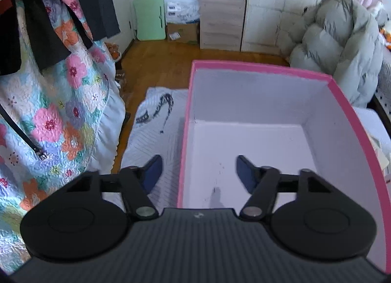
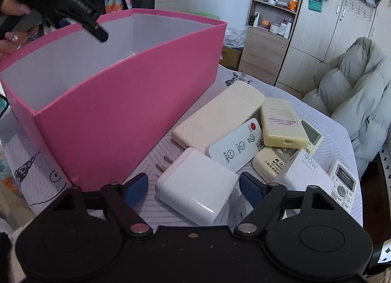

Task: Organize rigid objects
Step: 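Grip the pink box wall with the left tool while the right tool grasps the large white charger, then lift the large white charger into the pink box and open the right tool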

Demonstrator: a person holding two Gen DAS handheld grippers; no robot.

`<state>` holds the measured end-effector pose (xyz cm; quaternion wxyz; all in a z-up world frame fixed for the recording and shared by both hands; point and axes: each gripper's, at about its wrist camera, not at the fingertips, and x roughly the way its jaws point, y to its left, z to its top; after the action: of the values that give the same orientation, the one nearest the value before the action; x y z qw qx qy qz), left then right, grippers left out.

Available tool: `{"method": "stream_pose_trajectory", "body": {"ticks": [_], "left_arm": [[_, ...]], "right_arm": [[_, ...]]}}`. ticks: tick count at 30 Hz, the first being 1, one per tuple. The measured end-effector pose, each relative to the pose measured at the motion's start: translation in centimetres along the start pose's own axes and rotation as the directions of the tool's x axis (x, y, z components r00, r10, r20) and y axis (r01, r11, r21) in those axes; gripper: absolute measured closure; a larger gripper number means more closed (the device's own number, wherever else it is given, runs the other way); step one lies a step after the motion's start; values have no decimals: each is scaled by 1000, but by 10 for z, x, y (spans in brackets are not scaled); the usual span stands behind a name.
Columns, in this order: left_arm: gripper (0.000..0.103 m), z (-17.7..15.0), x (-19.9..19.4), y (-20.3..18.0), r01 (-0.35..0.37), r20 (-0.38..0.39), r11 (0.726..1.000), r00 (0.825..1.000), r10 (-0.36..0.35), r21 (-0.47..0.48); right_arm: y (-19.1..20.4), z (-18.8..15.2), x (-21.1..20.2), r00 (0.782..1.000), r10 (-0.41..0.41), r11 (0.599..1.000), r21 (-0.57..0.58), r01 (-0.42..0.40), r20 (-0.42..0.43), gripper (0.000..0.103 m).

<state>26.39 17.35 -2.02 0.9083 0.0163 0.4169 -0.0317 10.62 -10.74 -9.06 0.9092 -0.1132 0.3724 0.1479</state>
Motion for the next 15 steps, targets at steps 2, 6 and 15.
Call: {"method": "stream_pose_trajectory", "body": {"ticks": [2,6,15], "left_arm": [[69,0,5,-3,8,-36,1000,999,-7,17],[83,2,10,2,-26,-59,1000,998,26,-11],[96,-2,5,3,-67,9,997,998,68,-30]], "right_arm": [[-5,1,1,1000,16,1000,11,-16,-4,26],[-18,5,2,998,66,997,35,-66,-19,26],[-22,5,14,997,69,990,128,-63,-39,26]]}}
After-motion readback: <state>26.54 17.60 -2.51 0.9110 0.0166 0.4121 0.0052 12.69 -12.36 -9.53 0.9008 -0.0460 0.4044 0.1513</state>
